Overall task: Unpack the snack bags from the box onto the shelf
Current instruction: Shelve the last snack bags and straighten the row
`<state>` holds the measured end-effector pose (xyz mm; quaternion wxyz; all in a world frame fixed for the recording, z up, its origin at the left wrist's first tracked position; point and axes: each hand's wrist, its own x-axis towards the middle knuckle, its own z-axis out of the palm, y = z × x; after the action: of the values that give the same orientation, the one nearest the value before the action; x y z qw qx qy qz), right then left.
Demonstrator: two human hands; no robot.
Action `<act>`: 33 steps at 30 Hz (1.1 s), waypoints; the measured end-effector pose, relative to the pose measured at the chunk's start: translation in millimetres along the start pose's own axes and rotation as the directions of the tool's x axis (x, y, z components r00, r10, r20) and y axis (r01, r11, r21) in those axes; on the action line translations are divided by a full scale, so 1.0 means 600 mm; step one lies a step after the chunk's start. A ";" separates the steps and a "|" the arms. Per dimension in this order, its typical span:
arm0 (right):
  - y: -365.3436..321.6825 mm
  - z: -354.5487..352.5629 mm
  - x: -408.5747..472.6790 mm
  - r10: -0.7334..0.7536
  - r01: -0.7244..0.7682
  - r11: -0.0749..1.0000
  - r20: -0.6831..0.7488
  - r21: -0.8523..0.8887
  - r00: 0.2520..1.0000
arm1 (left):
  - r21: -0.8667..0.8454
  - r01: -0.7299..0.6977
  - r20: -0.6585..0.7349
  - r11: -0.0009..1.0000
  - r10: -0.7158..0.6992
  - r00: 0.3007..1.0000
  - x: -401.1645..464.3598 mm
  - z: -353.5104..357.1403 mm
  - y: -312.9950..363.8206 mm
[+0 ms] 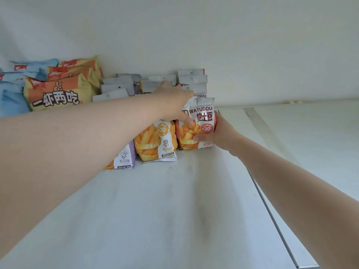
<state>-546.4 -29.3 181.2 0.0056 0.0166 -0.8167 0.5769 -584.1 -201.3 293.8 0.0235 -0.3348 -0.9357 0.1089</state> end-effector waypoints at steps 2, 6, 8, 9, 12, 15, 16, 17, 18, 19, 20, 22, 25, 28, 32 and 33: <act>0.001 0.001 0.000 -0.005 0.005 1.000 -0.009 0.001 1.000 | -0.031 -0.009 -0.026 0.999 0.008 1.000 0.004 0.005 -0.004; 0.016 0.021 -0.021 -0.026 0.027 1.000 -0.128 0.000 0.991 | -0.049 -0.018 -0.070 0.999 0.015 0.997 0.005 0.008 -0.012; 0.021 0.031 -0.027 -0.052 0.048 0.998 -0.130 -0.034 0.990 | -0.043 -0.028 -0.058 0.999 0.025 0.998 0.007 0.007 -0.015; 0.026 0.032 -0.024 -0.066 0.062 0.998 -0.121 -0.033 0.990 | -0.027 -0.030 -0.045 0.999 0.029 0.999 0.008 0.007 -0.016; 0.031 0.028 -0.014 -0.076 0.072 0.997 -0.109 -0.035 0.991 | 0.029 -0.027 -0.059 0.999 0.029 0.998 0.010 0.007 -0.013; 0.032 0.024 -0.011 -0.071 0.068 0.997 -0.107 -0.031 0.992 | 0.047 -0.023 -0.131 0.999 0.029 0.991 0.009 0.009 -0.012; 0.033 0.022 -0.011 -0.076 0.073 0.997 -0.103 -0.033 0.992 | 0.023 -0.024 -0.145 0.999 0.027 0.989 0.008 0.010 -0.014; 0.035 0.021 -0.010 -0.077 0.074 0.997 -0.099 -0.034 0.992 | -0.002 -0.028 -0.149 1.000 0.027 0.989 0.007 0.010 -0.018; 0.035 0.020 -0.011 -0.076 0.072 0.997 -0.098 -0.041 0.992 | -0.016 -0.034 -0.140 0.999 0.032 0.990 0.005 0.010 -0.021; 0.035 0.020 -0.012 -0.076 0.072 0.996 -0.103 -0.048 0.992 | -0.016 -0.042 -0.130 0.999 0.039 0.991 0.005 0.009 -0.024; 0.035 0.019 -0.011 -0.075 0.070 0.996 -0.109 -0.050 0.991 | -0.006 -0.052 -0.129 0.999 0.051 0.990 0.004 0.007 -0.025; 0.037 0.020 -0.009 -0.069 0.064 0.997 -0.124 -0.047 0.990 | 0.013 -0.079 -0.146 0.997 0.080 0.986 0.007 0.007 -0.027; 0.038 0.023 -0.005 -0.083 0.079 0.996 -0.129 -0.031 0.988 | -0.010 -0.109 -0.174 0.994 0.106 0.979 0.008 0.006 -0.027; 0.038 0.029 -0.003 -0.080 0.082 0.997 -0.130 0.008 0.988 | -0.058 -0.102 -0.177 0.993 0.090 0.980 0.005 0.007 -0.033; 0.033 0.040 -0.007 -0.067 0.076 0.995 -0.154 0.059 0.986 | -0.044 -0.125 -0.151 0.991 0.117 0.982 0.011 0.008 -0.043; 0.032 0.042 -0.007 -0.065 0.077 0.995 -0.166 0.067 0.984 | -0.046 -0.122 -0.145 0.991 0.115 0.983 0.014 0.010 -0.044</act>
<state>-542.7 -46.5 154.5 0.0925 -0.0011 -0.7906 0.6053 -607.7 -216.9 293.7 0.0743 -0.3974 -0.9126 0.0606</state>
